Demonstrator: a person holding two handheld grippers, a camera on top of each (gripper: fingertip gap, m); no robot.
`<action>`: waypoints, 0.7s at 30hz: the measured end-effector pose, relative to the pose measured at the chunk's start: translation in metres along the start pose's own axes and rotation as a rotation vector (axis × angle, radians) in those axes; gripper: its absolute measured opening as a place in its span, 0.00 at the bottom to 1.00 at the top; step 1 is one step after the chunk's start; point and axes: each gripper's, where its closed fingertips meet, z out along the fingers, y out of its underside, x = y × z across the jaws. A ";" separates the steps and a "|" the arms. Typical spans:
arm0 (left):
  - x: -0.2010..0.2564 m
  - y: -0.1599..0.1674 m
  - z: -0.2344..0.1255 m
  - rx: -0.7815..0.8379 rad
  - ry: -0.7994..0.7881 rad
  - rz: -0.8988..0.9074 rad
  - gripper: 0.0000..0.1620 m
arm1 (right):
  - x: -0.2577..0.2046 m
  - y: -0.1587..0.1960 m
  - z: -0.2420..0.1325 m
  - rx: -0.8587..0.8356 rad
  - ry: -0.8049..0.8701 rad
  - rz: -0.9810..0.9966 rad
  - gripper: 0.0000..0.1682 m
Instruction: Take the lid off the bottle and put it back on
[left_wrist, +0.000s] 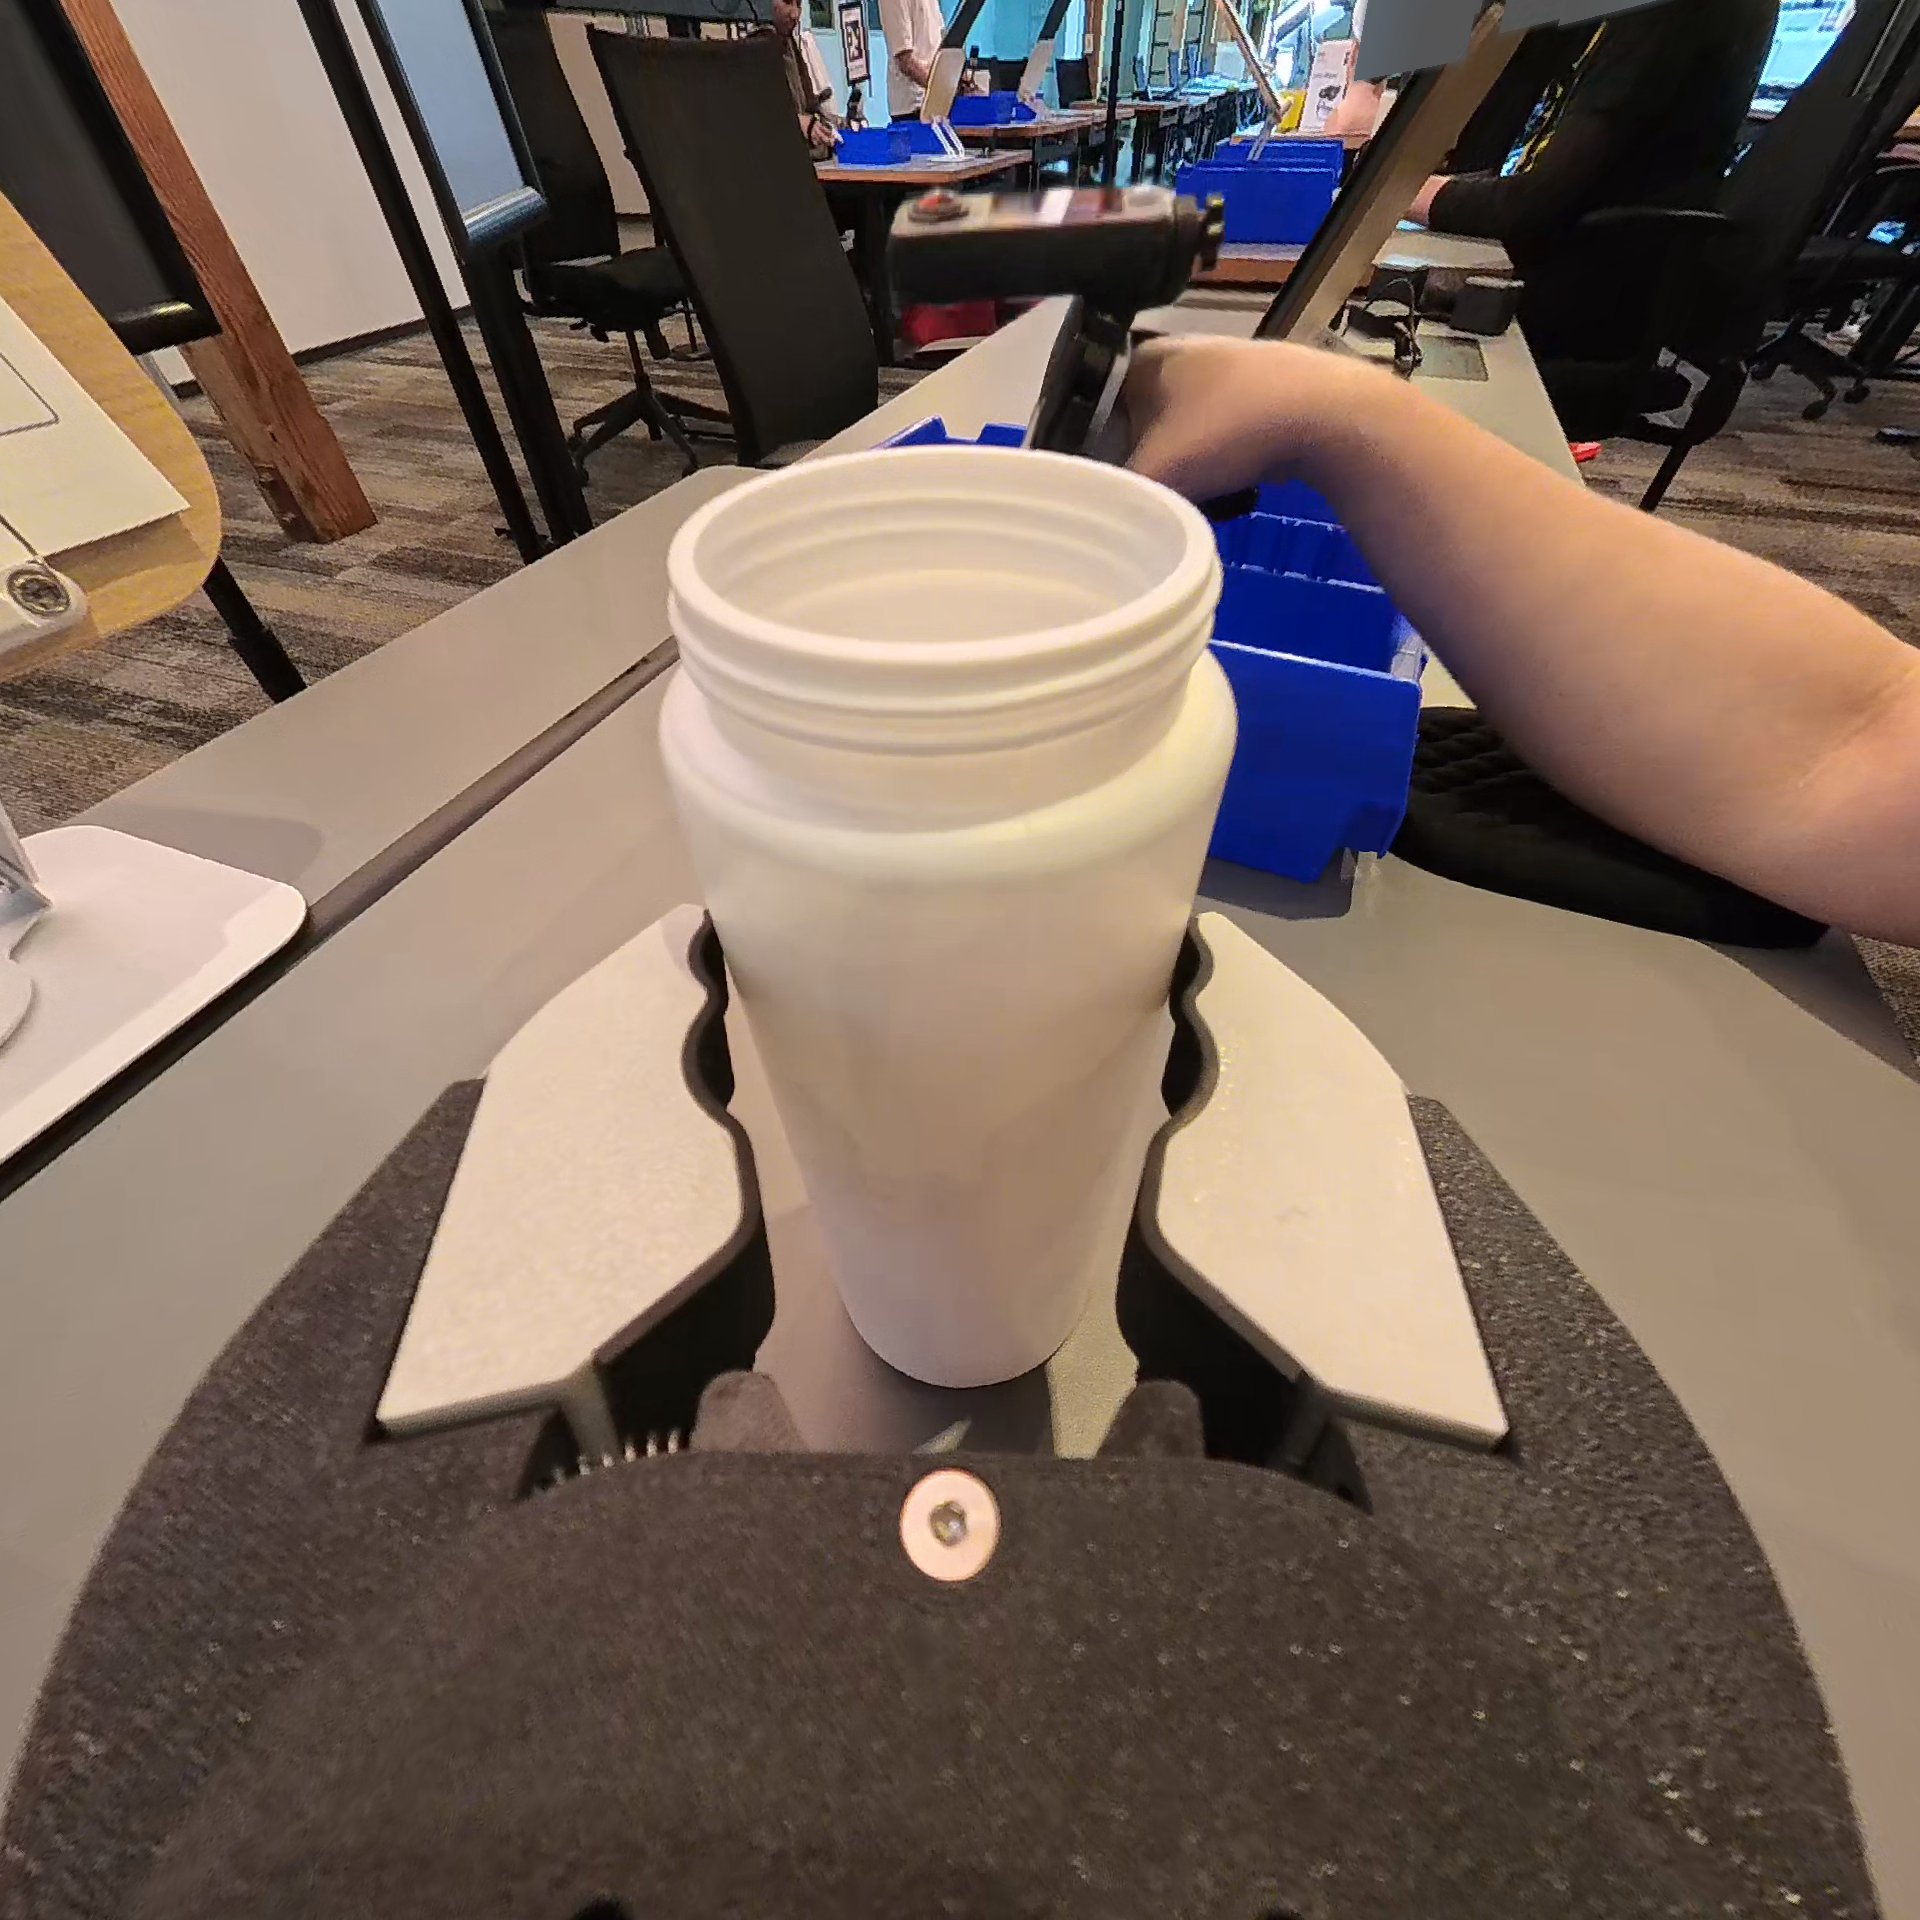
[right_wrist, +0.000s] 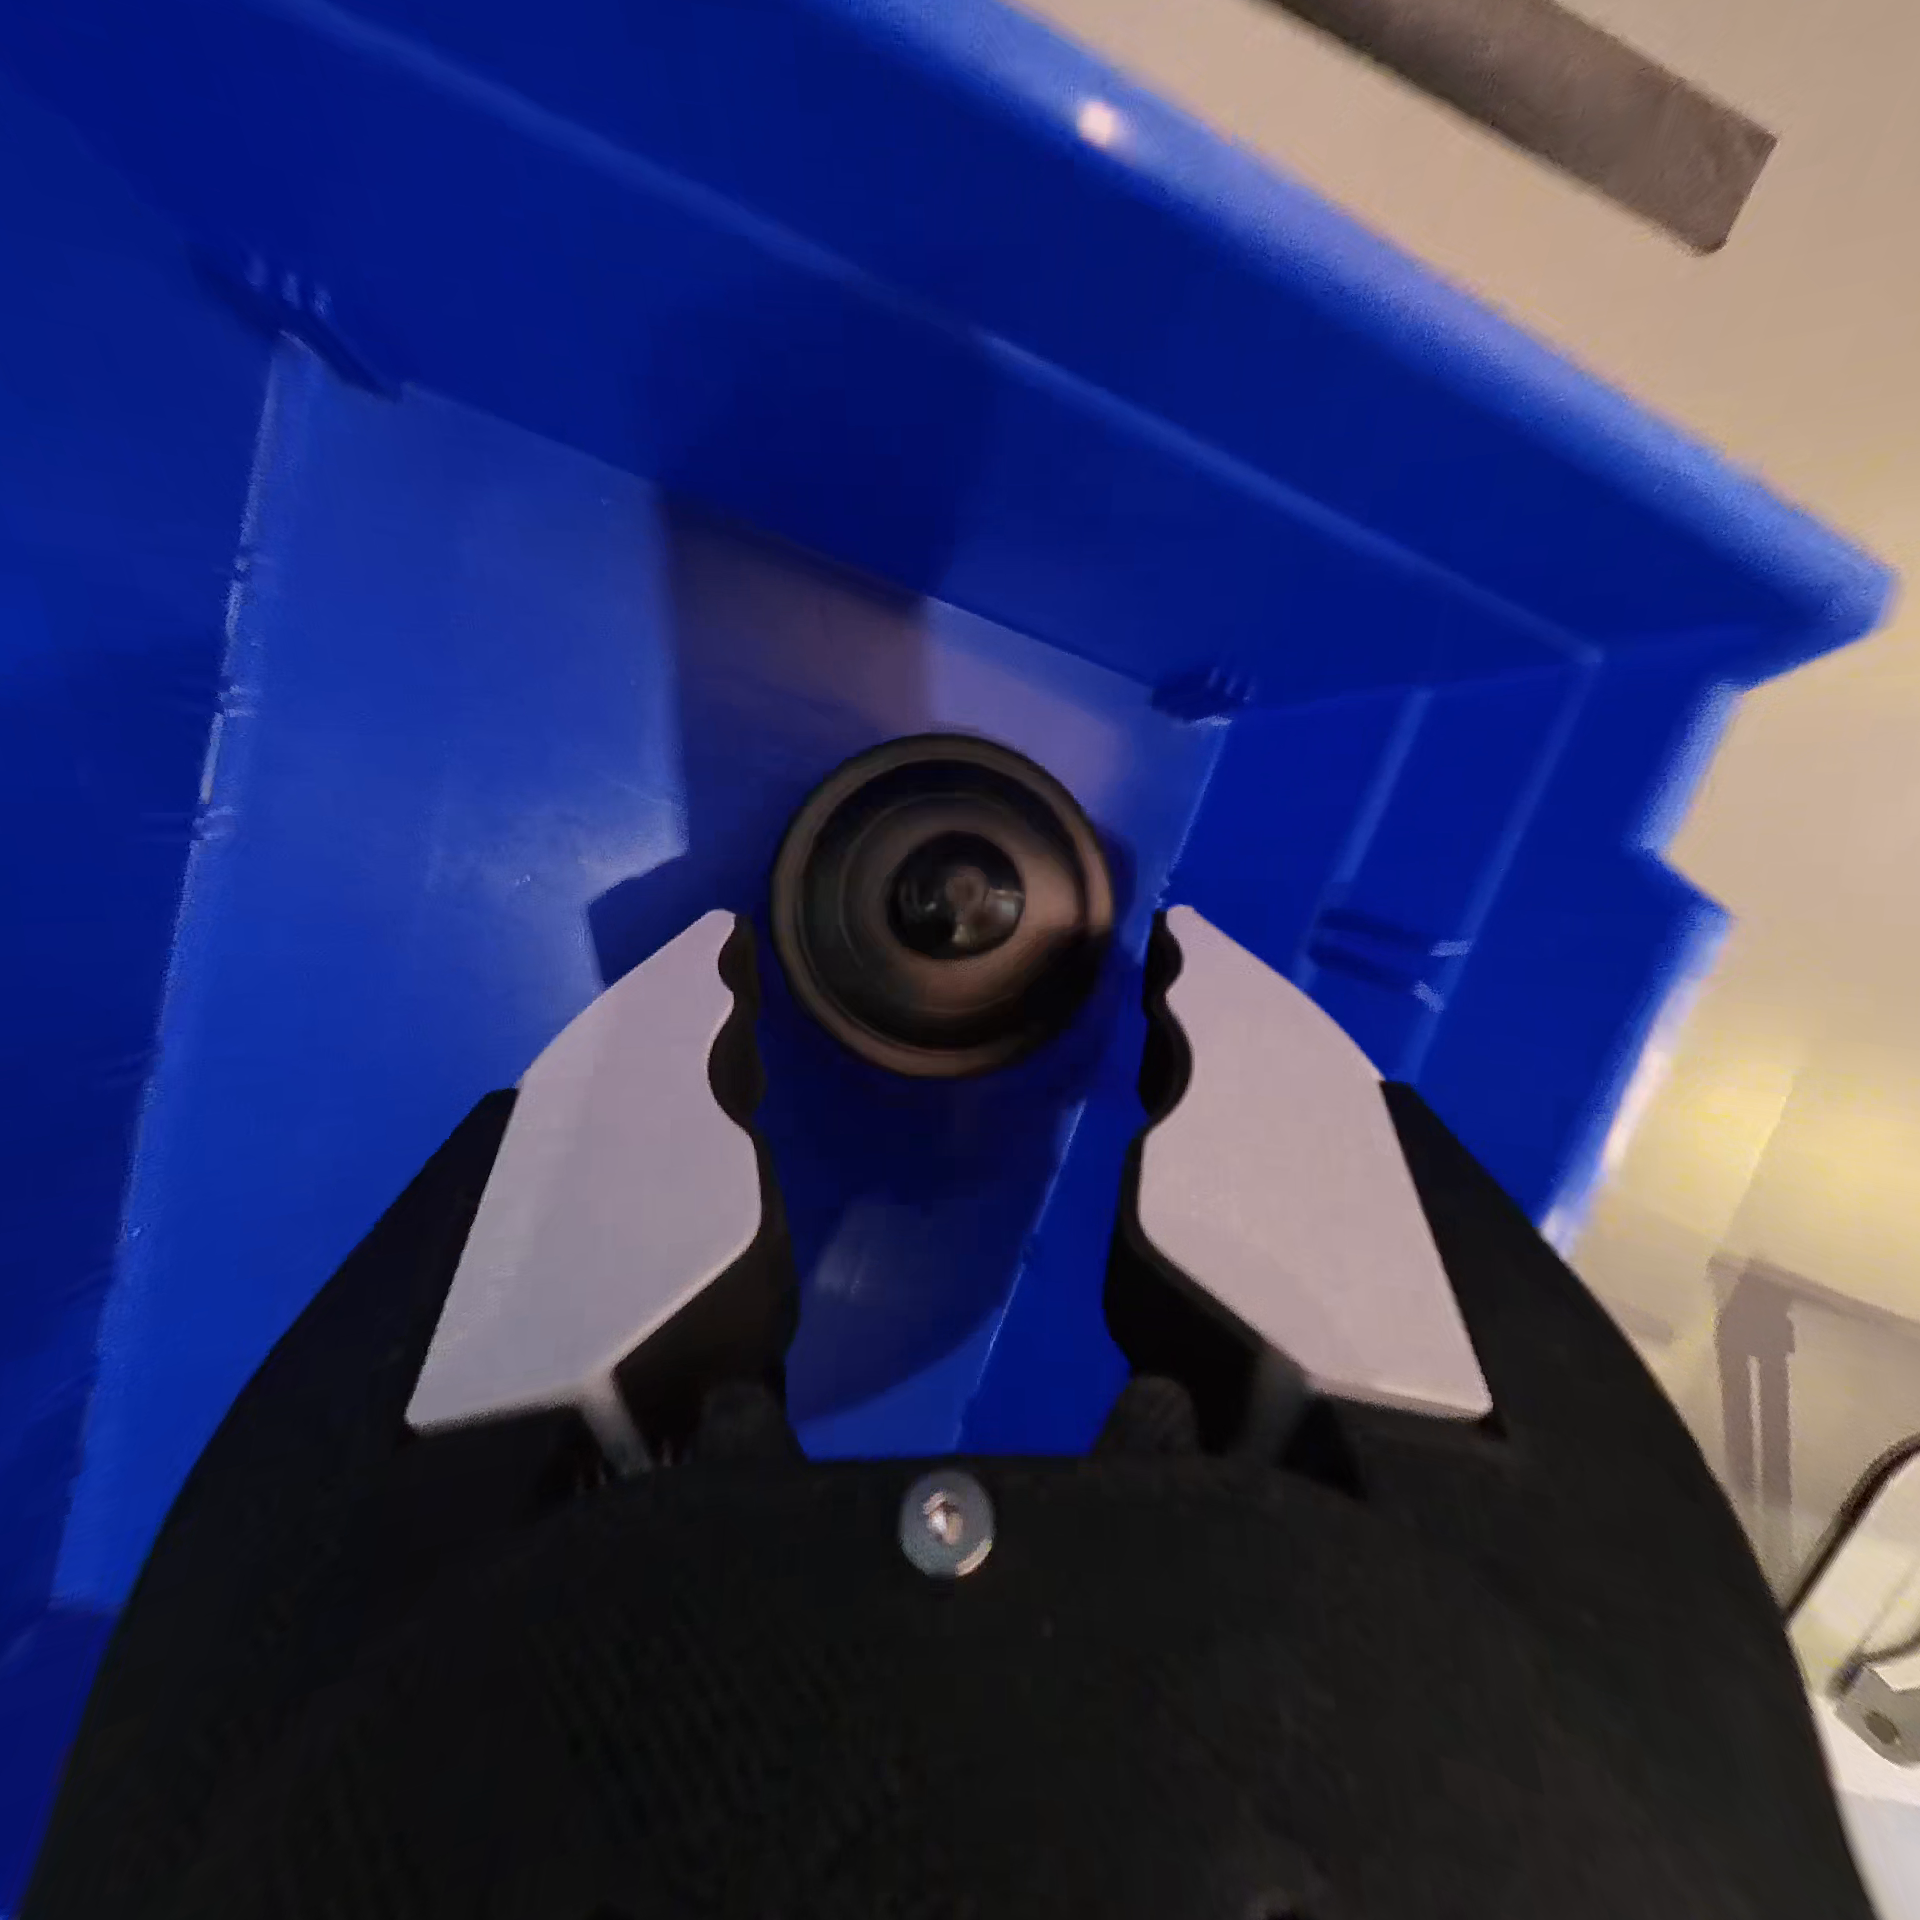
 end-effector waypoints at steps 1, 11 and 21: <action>0.000 0.000 0.000 0.001 -0.001 -0.001 0.51 | 0.001 -0.004 -0.007 0.026 0.006 -0.003 0.45; -0.018 -0.006 -0.009 0.041 -0.038 -0.073 0.50 | -0.105 -0.102 -0.194 0.880 -0.167 -0.326 0.44; -0.023 -0.053 -0.044 0.176 -0.024 -0.116 0.50 | -0.343 -0.065 -0.213 0.936 -0.888 -0.761 0.53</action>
